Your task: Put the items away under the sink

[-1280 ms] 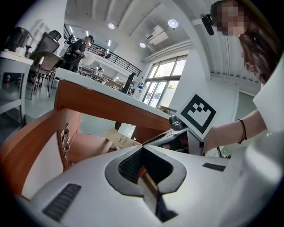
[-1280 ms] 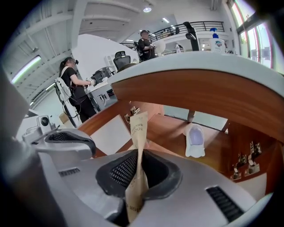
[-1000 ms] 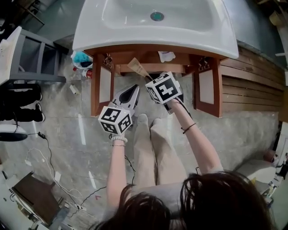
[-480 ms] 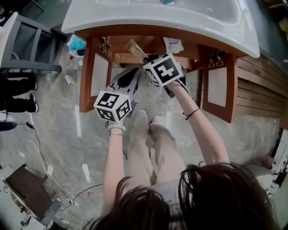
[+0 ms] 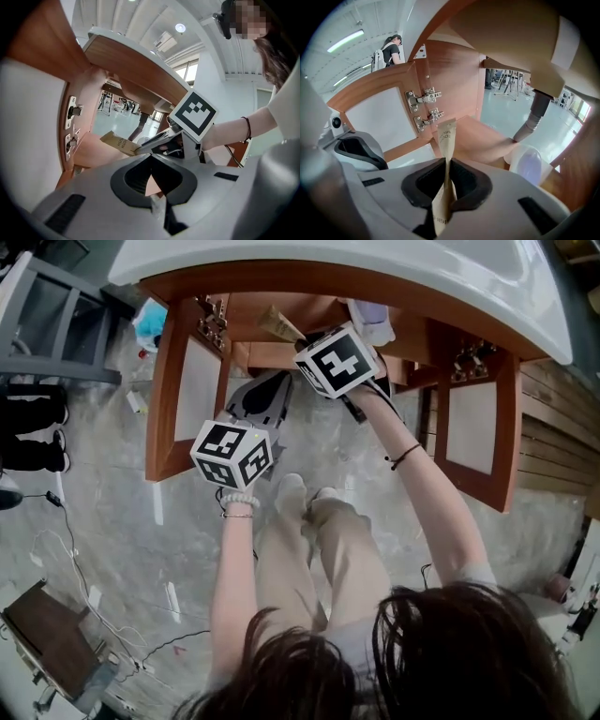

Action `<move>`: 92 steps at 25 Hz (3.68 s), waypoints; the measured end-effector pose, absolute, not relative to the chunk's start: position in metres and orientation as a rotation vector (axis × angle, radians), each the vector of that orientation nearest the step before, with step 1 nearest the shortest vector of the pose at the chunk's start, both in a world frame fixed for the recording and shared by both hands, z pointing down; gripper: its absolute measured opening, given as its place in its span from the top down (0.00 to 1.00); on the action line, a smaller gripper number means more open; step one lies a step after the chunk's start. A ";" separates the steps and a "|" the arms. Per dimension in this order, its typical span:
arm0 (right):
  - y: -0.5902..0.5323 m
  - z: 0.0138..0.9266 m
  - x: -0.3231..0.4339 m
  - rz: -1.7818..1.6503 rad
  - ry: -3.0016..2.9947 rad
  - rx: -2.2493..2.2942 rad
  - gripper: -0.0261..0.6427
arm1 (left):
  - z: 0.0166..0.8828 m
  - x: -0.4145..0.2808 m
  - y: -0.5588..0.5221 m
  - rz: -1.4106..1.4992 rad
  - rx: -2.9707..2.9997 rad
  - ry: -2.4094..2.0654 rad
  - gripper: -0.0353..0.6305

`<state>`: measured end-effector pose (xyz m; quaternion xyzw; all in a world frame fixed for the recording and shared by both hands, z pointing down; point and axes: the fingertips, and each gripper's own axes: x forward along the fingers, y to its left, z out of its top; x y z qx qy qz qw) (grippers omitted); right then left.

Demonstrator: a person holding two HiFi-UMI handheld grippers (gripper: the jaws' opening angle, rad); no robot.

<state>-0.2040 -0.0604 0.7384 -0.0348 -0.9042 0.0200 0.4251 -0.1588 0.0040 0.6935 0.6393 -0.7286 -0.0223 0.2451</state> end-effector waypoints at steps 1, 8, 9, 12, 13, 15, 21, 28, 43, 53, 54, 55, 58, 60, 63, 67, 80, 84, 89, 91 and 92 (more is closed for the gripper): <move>-0.061 0.741 -0.208 0.037 -2.263 -0.087 0.90 | 0.697 -0.161 0.004 -0.060 1.748 -1.991 0.95; -0.070 0.758 -0.234 -0.048 -2.275 -0.081 0.90 | 0.715 -0.176 0.002 -0.058 1.781 -2.013 0.95; -0.072 0.761 -0.236 -0.053 -2.275 -0.078 0.90 | 0.718 -0.178 0.002 -0.057 1.786 -2.015 0.95; -0.076 0.768 -0.244 -0.077 -2.276 -0.071 0.90 | 0.724 -0.183 0.000 -0.060 1.803 -2.023 0.95; -0.077 0.770 -0.247 -0.085 -2.278 -0.071 0.90 | 0.726 -0.185 -0.001 -0.060 1.809 -2.026 0.95; -0.079 0.775 -0.252 -0.109 -2.277 -0.070 0.90 | 0.729 -0.187 -0.004 -0.061 1.822 -2.030 0.95; -0.088 0.784 -0.269 -0.198 -2.273 -0.069 0.90 | 0.739 -0.193 -0.009 -0.066 1.850 -2.041 0.95; -0.103 0.790 -0.278 -0.282 -2.251 -0.032 0.90 | 0.744 -0.199 -0.013 -0.069 1.861 -2.056 0.95; -0.115 0.801 -0.292 -0.389 -2.222 -0.038 0.89 | 0.755 -0.201 -0.023 -0.046 1.896 -2.059 0.95; -0.110 0.811 -0.296 -0.444 -2.191 -0.053 0.79 | 0.756 -0.204 -0.020 -0.043 1.894 -2.071 0.95; -0.110 0.811 -0.296 -0.445 -2.192 -0.047 0.77 | 0.756 -0.204 -0.019 -0.044 1.894 -2.072 0.95; -0.110 0.811 -0.297 -0.450 -2.196 -0.042 0.76 | 0.756 -0.204 -0.018 -0.043 1.894 -2.073 0.95; -0.111 0.807 -0.297 -0.453 -2.212 -0.033 0.73 | 0.755 -0.203 -0.017 -0.042 1.894 -2.072 0.95; -0.110 0.804 -0.297 -0.445 -2.223 -0.029 0.71 | 0.754 -0.201 -0.016 -0.044 1.894 -2.068 0.95; -0.109 0.799 -0.293 -0.440 -2.229 -0.025 0.71 | 0.749 -0.198 -0.016 -0.044 1.897 -2.062 0.95; -0.108 0.790 -0.288 -0.415 -2.241 -0.005 0.71 | 0.741 -0.194 -0.016 -0.043 1.899 -2.053 0.95; -0.090 0.754 -0.255 -0.405 -2.208 -0.031 0.94 | 0.702 -0.171 -0.010 -0.030 1.861 -2.013 0.95; -0.079 0.739 -0.244 -0.378 -2.201 -0.060 0.94 | 0.688 -0.162 -0.007 -0.024 1.856 -1.990 0.95; -0.063 0.721 -0.238 -0.326 -2.221 -0.108 0.94 | 0.672 -0.154 -0.003 -0.022 1.846 -1.969 0.95; -0.052 0.714 -0.235 -0.285 -2.236 -0.145 0.94 | 0.665 -0.151 0.000 -0.023 1.839 -1.960 0.95; -0.049 0.710 -0.233 -0.272 -2.238 -0.152 0.94 | 0.661 -0.150 0.001 -0.026 1.834 -1.955 0.95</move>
